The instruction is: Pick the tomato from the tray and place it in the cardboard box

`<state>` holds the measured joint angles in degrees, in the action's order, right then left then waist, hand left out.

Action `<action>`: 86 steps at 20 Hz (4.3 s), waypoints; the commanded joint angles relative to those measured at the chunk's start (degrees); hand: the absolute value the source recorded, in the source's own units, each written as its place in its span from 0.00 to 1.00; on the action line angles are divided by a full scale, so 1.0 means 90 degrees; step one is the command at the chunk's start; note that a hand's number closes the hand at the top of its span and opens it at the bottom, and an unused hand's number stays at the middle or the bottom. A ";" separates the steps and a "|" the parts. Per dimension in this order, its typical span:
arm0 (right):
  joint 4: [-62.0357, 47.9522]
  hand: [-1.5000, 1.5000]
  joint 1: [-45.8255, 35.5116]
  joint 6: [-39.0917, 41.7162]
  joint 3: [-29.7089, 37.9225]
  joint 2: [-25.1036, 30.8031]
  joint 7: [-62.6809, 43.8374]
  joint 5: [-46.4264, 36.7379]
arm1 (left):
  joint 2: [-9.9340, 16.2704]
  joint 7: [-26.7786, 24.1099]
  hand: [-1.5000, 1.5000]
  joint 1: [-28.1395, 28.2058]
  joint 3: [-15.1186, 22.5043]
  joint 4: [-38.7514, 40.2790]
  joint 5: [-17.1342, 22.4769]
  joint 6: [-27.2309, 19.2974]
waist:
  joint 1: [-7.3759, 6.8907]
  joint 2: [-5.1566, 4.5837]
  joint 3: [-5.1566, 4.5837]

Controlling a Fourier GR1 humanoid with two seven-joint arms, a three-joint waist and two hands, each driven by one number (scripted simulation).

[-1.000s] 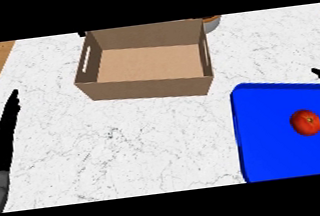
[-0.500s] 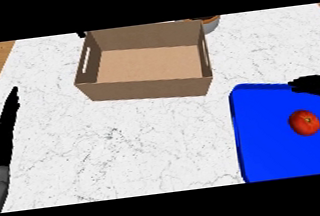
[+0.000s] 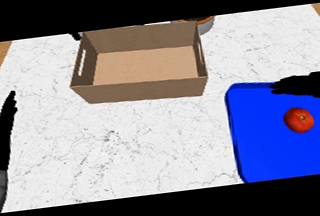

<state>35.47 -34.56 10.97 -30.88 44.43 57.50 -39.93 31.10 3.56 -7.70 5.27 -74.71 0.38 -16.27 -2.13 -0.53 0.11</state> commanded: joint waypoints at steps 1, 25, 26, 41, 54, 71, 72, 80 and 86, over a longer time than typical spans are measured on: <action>-0.0712 0.00 -0.0354 0.0023 0.0022 -0.0266 0.0930 -0.0332 | -0.0041 -0.0163 0.50 -0.0053 -0.0229 0.0313 -0.0009 0.0152 | 0.0114 0.0020 -0.0006; 0.0585 0.00 0.0137 0.0291 -0.0273 -0.0177 0.0495 -0.0613 | -0.0176 -0.0031 0.50 0.0212 -0.0677 -0.0048 -0.0274 0.0428 | 0.0227 0.0073 -0.0015; -0.0109 0.00 0.0210 -0.0209 -0.0234 -0.0549 0.0546 -0.0763 | -0.0293 -0.0028 0.50 0.0150 -0.0630 0.0056 -0.0393 0.0356 | 0.0187 0.0050 -0.0010; -0.0304 1.00 0.0376 -0.1729 0.0869 -0.1415 0.0100 -0.1019 | -0.0544 -0.0099 0.50 -0.0071 -0.0972 0.0300 -0.0617 0.0651 | 0.0210 0.0042 -0.0009; -0.0389 1.00 0.0752 -0.2821 0.2750 -0.2421 -0.6250 -0.0157 | -0.0422 0.0054 0.50 0.0599 -0.1130 0.0100 -0.0682 0.0323 | 0.1026 0.0466 -0.0120; 0.2139 1.00 -0.1385 -0.4079 0.1213 -0.4896 -1.1821 -0.2908 | -0.0575 -0.0092 0.50 0.0631 -0.0889 -0.0048 -0.0757 0.0432 | 0.0410 0.0319 -0.0063; 0.2342 1.00 -0.1638 -0.3704 0.1085 -0.4905 -1.2273 -0.2968 | -0.0468 0.0034 0.50 0.0432 -0.0921 -0.0069 -0.0738 0.0514 | 0.0411 0.0286 -0.0050; 0.2592 1.00 -0.3257 -0.3342 0.0340 -0.4931 -1.4949 -0.2740 | -0.0665 0.0034 0.50 -0.0040 -0.0737 0.0033 -0.0846 0.0604 | -0.0007 0.0044 -0.0022; 0.1582 1.00 -0.3825 -0.4033 0.1371 -0.4933 -1.4257 -0.2135 | -0.0609 -0.0150 0.50 0.0088 -0.0838 -0.0020 -0.0797 0.0710 | -0.0087 -0.0002 -0.0019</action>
<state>53.63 -64.33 -21.02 -22.08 0.65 -63.57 -61.57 25.53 3.28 -7.24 -2.01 -74.94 -6.94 -10.48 -2.43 -0.24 -0.09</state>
